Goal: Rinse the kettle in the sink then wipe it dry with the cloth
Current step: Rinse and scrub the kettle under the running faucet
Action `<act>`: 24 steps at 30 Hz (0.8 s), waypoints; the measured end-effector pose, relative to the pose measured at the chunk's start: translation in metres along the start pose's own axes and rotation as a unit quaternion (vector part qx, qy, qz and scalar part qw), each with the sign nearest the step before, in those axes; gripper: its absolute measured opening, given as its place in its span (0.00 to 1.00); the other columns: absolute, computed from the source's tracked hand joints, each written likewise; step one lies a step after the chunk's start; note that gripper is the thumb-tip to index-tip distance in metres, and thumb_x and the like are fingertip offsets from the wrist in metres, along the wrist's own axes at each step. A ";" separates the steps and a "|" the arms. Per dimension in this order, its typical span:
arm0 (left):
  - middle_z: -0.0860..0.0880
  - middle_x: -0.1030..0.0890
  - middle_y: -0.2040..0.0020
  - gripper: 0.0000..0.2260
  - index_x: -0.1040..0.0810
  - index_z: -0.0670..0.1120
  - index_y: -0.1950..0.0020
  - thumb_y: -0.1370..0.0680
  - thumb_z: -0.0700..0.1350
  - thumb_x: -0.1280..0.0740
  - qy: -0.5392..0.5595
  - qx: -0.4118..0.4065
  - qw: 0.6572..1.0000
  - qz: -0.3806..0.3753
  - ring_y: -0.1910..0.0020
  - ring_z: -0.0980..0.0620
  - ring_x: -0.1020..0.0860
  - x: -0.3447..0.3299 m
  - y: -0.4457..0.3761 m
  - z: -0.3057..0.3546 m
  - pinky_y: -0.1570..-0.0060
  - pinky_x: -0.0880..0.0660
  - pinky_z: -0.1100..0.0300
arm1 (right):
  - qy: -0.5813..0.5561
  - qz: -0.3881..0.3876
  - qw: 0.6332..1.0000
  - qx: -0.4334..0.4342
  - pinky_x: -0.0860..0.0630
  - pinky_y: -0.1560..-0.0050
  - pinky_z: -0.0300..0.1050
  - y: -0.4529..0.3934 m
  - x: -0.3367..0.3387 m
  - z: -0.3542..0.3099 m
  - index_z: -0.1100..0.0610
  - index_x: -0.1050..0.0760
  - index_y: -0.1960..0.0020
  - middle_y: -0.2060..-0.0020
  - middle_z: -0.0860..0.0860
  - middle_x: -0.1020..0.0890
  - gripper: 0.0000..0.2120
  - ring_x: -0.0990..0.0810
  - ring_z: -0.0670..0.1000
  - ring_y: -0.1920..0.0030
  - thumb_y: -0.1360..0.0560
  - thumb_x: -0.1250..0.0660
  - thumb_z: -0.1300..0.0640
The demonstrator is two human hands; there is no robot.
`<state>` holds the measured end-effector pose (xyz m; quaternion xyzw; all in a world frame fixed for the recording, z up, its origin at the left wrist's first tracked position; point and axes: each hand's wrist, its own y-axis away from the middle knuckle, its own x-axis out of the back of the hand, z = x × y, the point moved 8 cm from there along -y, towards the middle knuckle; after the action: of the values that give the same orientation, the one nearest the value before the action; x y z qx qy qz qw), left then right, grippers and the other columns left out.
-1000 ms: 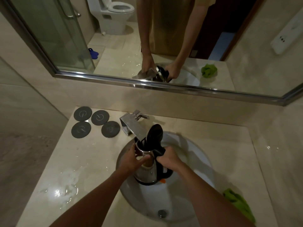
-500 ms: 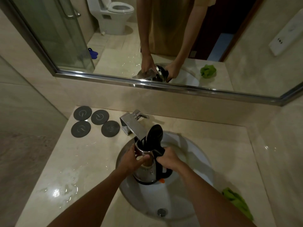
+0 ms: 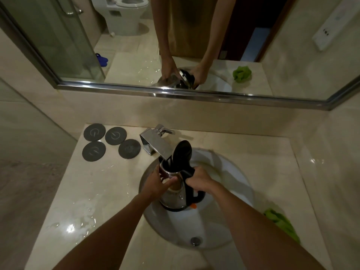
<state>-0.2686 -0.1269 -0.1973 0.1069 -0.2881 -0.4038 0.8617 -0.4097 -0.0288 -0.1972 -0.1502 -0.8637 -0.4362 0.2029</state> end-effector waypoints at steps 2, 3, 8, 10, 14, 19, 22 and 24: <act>0.46 0.25 0.34 0.30 0.36 0.47 0.29 0.27 0.50 0.28 -0.003 0.001 1.000 -0.002 0.38 0.52 0.27 0.000 -0.001 0.000 0.41 0.30 0.58 | 0.000 -0.001 1.000 -0.001 0.25 0.68 0.43 0.000 0.000 0.000 0.59 0.23 0.48 0.61 0.56 0.18 0.10 0.18 0.53 0.65 0.30 0.33 0.62; 0.47 0.25 0.34 0.30 0.36 0.47 0.29 0.27 0.51 0.28 -0.002 0.004 1.000 -0.001 0.37 0.52 0.27 0.000 -0.002 -0.001 0.41 0.29 0.58 | 0.002 -0.002 1.000 -0.002 0.25 0.68 0.43 0.000 -0.001 0.001 0.59 0.23 0.48 0.61 0.56 0.18 0.10 0.18 0.54 0.64 0.30 0.33 0.61; 0.48 0.25 0.34 0.31 0.35 0.47 0.29 0.29 0.53 0.27 0.005 0.007 1.000 0.001 0.37 0.51 0.26 0.001 -0.002 -0.006 0.40 0.28 0.57 | 0.006 0.008 1.000 0.005 0.25 0.66 0.43 0.000 -0.001 0.000 0.58 0.23 0.50 0.62 0.55 0.19 0.10 0.19 0.54 0.63 0.31 0.33 0.60; 0.48 0.25 0.34 0.31 0.35 0.48 0.30 0.28 0.52 0.27 0.010 0.014 1.000 0.002 0.36 0.50 0.26 0.001 -0.002 -0.008 0.40 0.28 0.57 | 0.007 0.007 1.000 0.006 0.25 0.66 0.44 0.000 -0.001 -0.001 0.59 0.23 0.50 0.63 0.55 0.19 0.10 0.19 0.54 0.64 0.31 0.33 0.61; 0.48 0.26 0.34 0.30 0.35 0.48 0.29 0.28 0.52 0.28 0.013 0.018 1.000 -0.002 0.35 0.50 0.27 0.001 -0.003 -0.009 0.39 0.29 0.55 | 0.017 0.007 1.000 0.007 0.26 0.68 0.43 -0.001 0.000 -0.004 0.60 0.23 0.50 0.65 0.55 0.20 0.09 0.20 0.53 0.67 0.30 0.33 0.61; 0.47 0.26 0.33 0.31 0.36 0.48 0.29 0.28 0.53 0.28 -0.001 0.017 1.000 -0.003 0.35 0.50 0.27 0.000 -0.006 -0.011 0.38 0.29 0.55 | 0.024 0.004 1.000 0.010 0.27 0.70 0.42 -0.002 0.001 -0.004 0.59 0.24 0.53 0.67 0.54 0.20 0.05 0.21 0.52 0.69 0.28 0.33 0.63; 0.47 0.27 0.32 0.32 0.36 0.48 0.28 0.28 0.54 0.28 -0.007 0.019 1.000 0.000 0.35 0.49 0.27 -0.001 -0.008 -0.013 0.38 0.28 0.54 | 0.023 0.014 1.000 0.012 0.27 0.70 0.42 -0.001 0.003 -0.005 0.56 0.25 0.57 0.68 0.54 0.21 0.03 0.21 0.52 0.70 0.28 0.33 0.62; 0.47 0.27 0.32 0.33 0.37 0.48 0.28 0.28 0.54 0.28 -0.006 0.021 1.000 0.001 0.35 0.49 0.27 -0.001 -0.009 -0.015 0.37 0.28 0.52 | 0.022 0.016 1.000 0.014 0.28 0.71 0.41 0.000 0.002 -0.005 0.55 0.27 0.60 0.68 0.53 0.21 0.05 0.22 0.51 0.70 0.28 0.33 0.63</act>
<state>-0.2659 -0.1327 -0.2139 0.1227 -0.3016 -0.3977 0.8578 -0.4107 -0.0330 -0.1931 -0.1518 -0.8626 -0.4239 0.2305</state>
